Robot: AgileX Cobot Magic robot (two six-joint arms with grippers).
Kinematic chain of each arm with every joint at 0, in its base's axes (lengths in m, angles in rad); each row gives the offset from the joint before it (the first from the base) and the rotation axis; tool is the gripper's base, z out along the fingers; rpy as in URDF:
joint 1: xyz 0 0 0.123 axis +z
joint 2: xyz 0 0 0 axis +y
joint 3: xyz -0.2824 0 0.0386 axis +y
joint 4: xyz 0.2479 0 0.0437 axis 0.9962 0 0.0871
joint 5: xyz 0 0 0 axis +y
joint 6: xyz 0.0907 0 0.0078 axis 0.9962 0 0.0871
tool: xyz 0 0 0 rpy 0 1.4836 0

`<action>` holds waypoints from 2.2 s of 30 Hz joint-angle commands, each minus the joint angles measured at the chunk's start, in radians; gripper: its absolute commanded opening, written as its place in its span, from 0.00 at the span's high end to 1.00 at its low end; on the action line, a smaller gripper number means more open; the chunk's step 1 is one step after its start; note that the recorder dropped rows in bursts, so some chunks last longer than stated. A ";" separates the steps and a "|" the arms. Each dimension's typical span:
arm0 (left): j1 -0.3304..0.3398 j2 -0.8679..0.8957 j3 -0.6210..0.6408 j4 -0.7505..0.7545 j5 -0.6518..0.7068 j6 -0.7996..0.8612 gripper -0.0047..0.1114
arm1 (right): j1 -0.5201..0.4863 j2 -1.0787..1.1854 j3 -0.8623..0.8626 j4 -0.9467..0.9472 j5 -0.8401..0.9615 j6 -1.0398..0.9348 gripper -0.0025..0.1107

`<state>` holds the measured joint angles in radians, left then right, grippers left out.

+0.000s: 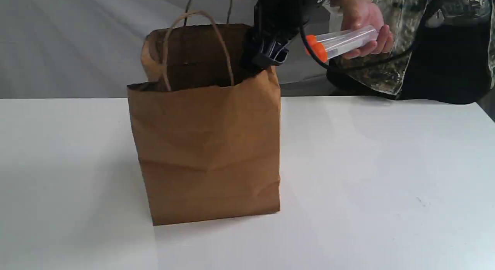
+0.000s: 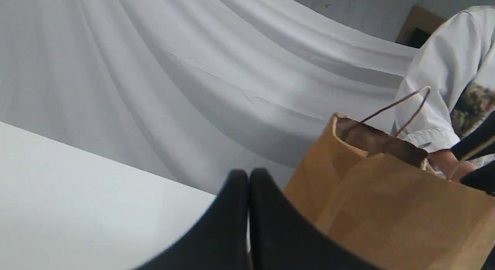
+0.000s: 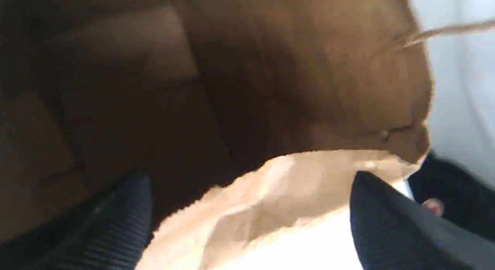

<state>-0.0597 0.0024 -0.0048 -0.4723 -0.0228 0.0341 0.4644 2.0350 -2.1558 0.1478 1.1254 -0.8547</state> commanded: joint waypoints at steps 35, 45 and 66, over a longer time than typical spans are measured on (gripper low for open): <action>-0.003 -0.002 0.005 0.005 0.015 -0.034 0.96 | -0.128 0.159 -0.057 0.199 -0.362 -0.170 0.41; -0.003 -0.002 0.005 0.005 0.015 -0.034 0.96 | -0.168 0.188 -0.057 0.436 -0.291 -0.217 0.61; -0.003 -0.002 0.005 0.005 0.017 -0.034 0.96 | -0.168 0.192 -0.057 0.461 -0.273 -0.065 0.47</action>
<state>-0.0597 0.0024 -0.0048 -0.4723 -0.0059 0.0105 0.3009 2.2263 -2.2068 0.5986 0.8379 -0.9203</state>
